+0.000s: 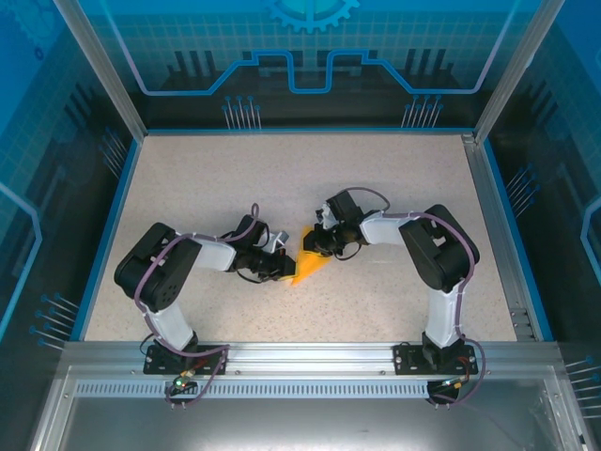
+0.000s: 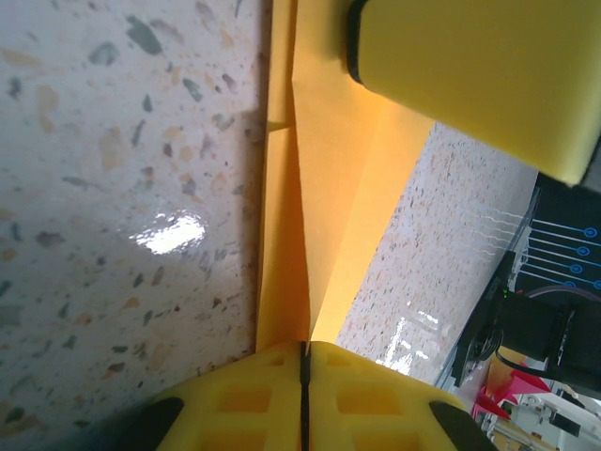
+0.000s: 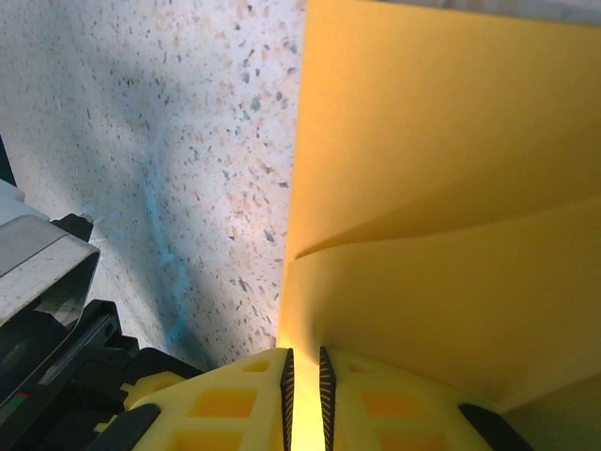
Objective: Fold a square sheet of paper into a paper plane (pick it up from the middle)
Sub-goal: Fourth fold the wing at the center of the table.
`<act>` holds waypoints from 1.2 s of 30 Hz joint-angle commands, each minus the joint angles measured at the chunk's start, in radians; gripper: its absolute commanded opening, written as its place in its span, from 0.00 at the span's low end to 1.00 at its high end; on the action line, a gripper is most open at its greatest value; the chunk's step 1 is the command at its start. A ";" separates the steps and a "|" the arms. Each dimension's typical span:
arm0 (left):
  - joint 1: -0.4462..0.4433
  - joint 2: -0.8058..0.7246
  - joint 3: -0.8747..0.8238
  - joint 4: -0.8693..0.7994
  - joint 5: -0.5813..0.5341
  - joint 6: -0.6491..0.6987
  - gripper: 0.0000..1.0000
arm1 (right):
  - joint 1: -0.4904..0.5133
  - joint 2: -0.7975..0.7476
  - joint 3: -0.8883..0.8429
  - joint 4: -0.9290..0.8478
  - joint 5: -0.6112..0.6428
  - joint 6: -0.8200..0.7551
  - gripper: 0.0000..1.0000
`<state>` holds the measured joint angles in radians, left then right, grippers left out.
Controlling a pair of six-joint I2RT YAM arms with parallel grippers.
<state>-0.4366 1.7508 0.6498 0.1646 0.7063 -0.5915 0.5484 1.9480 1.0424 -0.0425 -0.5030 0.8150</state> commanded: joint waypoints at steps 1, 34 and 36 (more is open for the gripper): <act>0.007 0.027 0.016 -0.021 -0.007 0.033 0.09 | -0.016 0.045 -0.001 0.007 -0.014 0.005 0.18; 0.004 -0.062 -0.002 -0.091 0.020 0.029 0.10 | 0.017 0.074 0.049 -0.162 0.073 -0.053 0.17; 0.002 -0.053 -0.003 -0.094 0.030 0.037 0.08 | 0.019 0.078 0.053 -0.168 0.076 -0.056 0.17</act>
<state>-0.4366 1.7092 0.6582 0.1051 0.7044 -0.5877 0.5514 1.9762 1.0962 -0.1280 -0.4858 0.7822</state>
